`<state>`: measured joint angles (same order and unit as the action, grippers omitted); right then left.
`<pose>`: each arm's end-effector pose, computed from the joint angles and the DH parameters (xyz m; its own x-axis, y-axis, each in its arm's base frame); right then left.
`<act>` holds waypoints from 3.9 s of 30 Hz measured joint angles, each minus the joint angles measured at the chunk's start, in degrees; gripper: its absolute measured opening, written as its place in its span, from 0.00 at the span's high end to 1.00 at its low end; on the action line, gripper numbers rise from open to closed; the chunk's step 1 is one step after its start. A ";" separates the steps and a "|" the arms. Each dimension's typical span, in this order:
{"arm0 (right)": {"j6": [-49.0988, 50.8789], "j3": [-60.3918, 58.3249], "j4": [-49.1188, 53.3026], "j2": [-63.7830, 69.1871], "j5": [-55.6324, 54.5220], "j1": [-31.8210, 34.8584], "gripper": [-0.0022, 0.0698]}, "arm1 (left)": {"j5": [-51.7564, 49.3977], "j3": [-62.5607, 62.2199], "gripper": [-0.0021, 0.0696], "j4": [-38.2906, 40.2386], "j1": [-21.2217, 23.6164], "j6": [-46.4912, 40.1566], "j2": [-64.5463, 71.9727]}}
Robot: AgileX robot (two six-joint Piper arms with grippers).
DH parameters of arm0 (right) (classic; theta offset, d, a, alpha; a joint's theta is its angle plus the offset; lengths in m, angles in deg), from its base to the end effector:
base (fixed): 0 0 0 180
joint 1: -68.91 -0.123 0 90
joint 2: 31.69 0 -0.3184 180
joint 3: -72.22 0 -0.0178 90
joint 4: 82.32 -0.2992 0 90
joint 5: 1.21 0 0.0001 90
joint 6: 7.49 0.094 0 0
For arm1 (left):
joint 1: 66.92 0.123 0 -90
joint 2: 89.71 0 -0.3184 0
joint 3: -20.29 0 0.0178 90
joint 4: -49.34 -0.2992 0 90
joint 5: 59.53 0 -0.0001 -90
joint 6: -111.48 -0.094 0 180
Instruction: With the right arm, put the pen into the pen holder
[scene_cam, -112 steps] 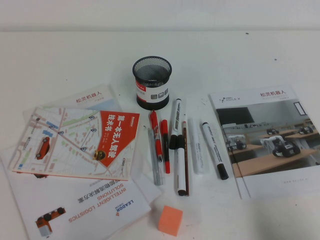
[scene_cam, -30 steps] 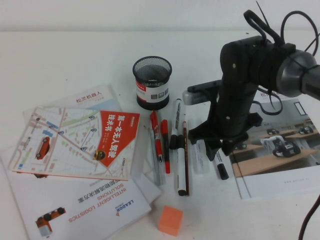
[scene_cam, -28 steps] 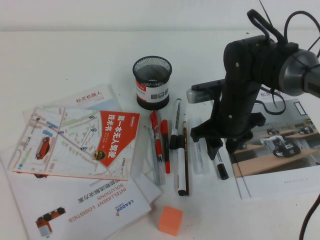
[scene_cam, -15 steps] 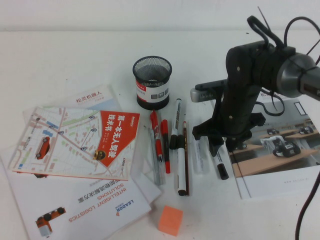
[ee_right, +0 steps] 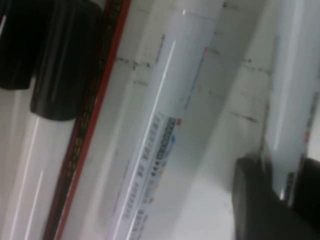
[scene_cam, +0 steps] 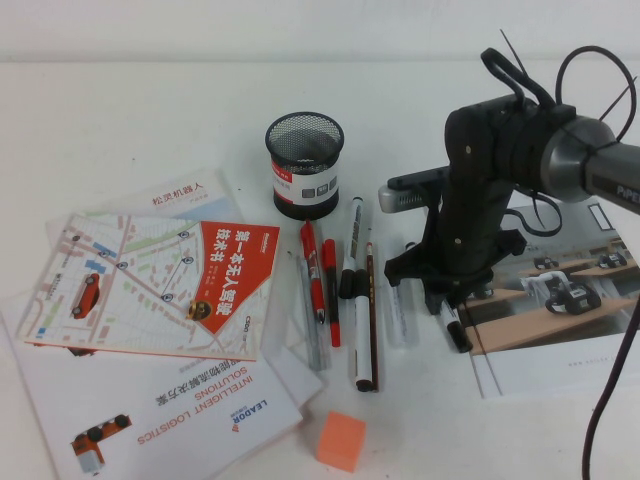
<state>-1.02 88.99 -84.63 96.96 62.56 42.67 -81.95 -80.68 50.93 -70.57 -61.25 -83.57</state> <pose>0.4382 0.2198 0.1830 -0.9446 -0.3204 -0.0708 -0.3239 0.9450 0.0457 0.0694 -0.0054 0.1715 -0.3092 -0.1325 -0.9417 0.0271 0.9886 -0.1480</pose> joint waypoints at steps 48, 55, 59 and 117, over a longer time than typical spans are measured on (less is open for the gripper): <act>5.85 -5.27 6.93 4.37 -96.97 -5.09 0.82 | 0.00 0.00 0.97 0.00 0.00 0.00 0.00; 5.85 -3.09 7.16 7.21 -97.08 -5.09 0.72 | 0.00 0.00 0.97 0.00 0.00 0.00 0.00; 5.85 -3.03 7.16 7.21 -97.08 -5.09 0.57 | 0.00 0.00 0.97 0.00 0.00 0.00 0.00; 5.89 -63.32 10.68 -79.93 -49.25 3.16 1.00 | 0.00 0.00 0.97 0.00 0.00 0.00 0.00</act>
<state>4.87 25.67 -73.94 17.03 13.31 45.83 -81.95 -80.68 50.93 -70.57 -61.25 -83.57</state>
